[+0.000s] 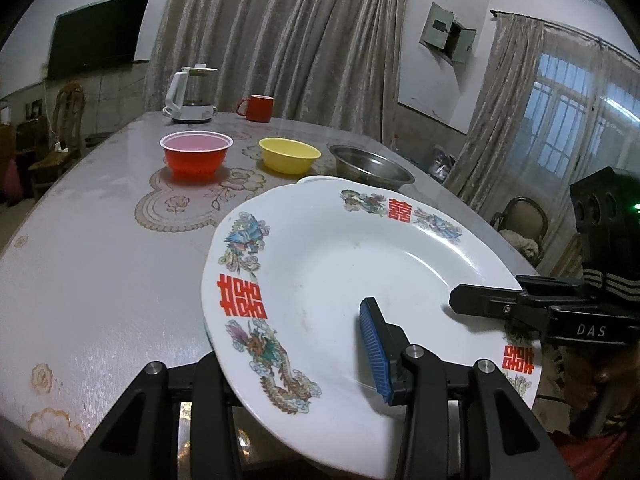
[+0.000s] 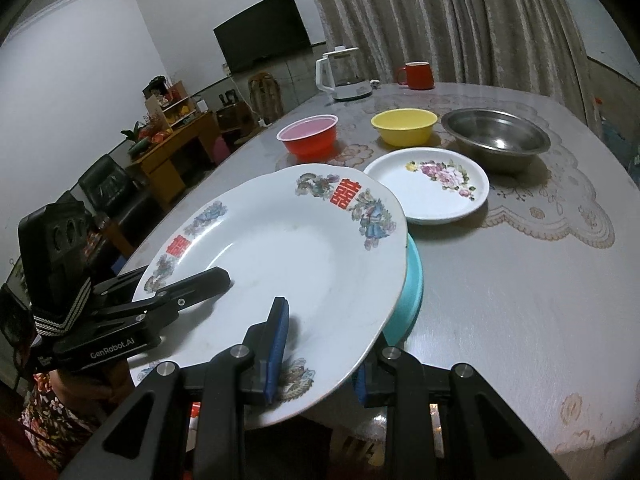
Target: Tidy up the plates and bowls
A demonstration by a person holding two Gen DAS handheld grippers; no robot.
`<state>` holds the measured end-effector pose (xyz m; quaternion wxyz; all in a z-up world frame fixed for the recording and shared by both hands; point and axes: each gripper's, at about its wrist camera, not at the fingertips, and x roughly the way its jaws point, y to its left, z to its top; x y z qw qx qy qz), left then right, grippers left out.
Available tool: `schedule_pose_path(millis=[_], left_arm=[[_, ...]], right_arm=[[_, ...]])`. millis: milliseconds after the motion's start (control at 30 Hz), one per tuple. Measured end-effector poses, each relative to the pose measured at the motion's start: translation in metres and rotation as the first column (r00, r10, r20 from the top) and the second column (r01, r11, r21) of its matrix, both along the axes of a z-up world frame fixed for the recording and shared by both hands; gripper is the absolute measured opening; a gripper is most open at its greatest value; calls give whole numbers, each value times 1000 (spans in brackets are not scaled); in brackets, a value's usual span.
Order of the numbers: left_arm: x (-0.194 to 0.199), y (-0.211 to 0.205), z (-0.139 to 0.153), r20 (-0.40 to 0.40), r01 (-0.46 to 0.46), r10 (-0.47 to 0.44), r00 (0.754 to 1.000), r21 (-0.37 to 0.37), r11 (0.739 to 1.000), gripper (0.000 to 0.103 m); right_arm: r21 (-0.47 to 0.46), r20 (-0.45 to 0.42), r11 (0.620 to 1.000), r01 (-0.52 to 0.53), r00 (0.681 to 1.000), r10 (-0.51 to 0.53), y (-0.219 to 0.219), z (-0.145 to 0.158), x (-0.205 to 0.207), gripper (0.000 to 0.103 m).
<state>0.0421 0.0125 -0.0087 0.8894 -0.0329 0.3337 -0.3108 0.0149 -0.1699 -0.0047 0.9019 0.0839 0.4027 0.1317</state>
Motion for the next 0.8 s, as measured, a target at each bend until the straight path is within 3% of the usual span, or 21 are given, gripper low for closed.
schedule_pose_path(millis=[567, 800], left_arm=[[-3, 4, -17, -32, -22, 22, 999, 18, 1000, 43], [7, -8, -18, -27, -9, 10, 1000, 63, 998, 43]], right_arm=[[25, -48, 1000, -20, 999, 21, 5, -19, -6, 27], [39, -80, 999, 13, 997, -10, -4, -29, 4, 27]])
